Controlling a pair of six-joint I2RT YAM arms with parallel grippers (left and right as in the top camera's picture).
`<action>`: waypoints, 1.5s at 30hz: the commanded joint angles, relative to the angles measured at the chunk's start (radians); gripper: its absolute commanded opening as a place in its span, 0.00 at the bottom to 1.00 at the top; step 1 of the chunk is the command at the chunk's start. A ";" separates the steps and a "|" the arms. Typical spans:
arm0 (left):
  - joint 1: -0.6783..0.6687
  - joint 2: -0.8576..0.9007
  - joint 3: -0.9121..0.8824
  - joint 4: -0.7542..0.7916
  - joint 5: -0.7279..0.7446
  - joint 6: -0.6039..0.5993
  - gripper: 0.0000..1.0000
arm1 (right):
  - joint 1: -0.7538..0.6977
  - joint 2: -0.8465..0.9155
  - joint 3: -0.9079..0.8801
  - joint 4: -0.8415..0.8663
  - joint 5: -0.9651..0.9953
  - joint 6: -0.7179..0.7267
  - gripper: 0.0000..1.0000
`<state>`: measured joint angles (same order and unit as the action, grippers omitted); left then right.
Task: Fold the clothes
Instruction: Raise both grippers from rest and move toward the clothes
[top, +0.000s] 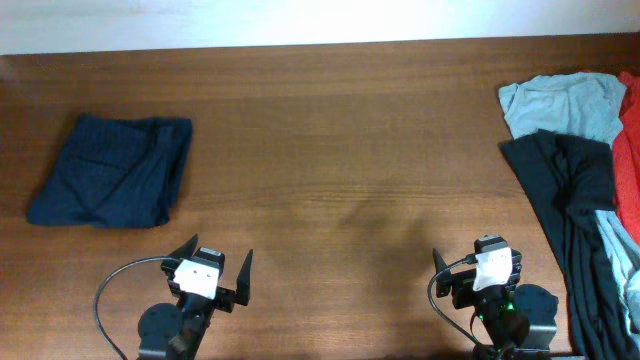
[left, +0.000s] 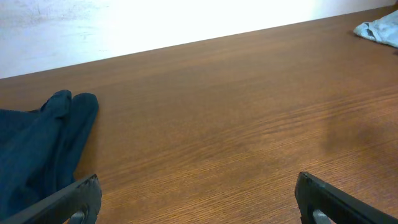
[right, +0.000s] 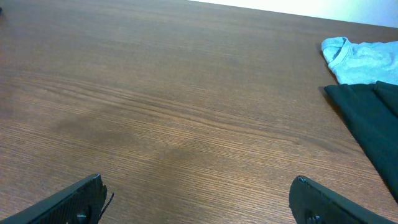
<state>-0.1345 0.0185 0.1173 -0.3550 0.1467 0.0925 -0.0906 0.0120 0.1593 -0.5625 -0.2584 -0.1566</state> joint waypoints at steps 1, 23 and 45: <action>-0.002 -0.011 -0.008 0.003 0.242 -0.009 0.99 | 0.005 -0.009 -0.006 0.001 0.012 0.007 0.99; -0.002 -0.011 -0.008 0.003 0.242 -0.010 0.99 | 0.005 -0.008 -0.006 0.001 0.011 0.007 0.99; -0.002 -0.011 -0.008 0.002 0.129 0.079 0.99 | 0.005 -0.008 -0.006 0.047 0.000 0.004 0.99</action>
<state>-0.1352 0.0181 0.1173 -0.3546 0.2874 0.1532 -0.0906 0.0120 0.1585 -0.5190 -0.2584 -0.1570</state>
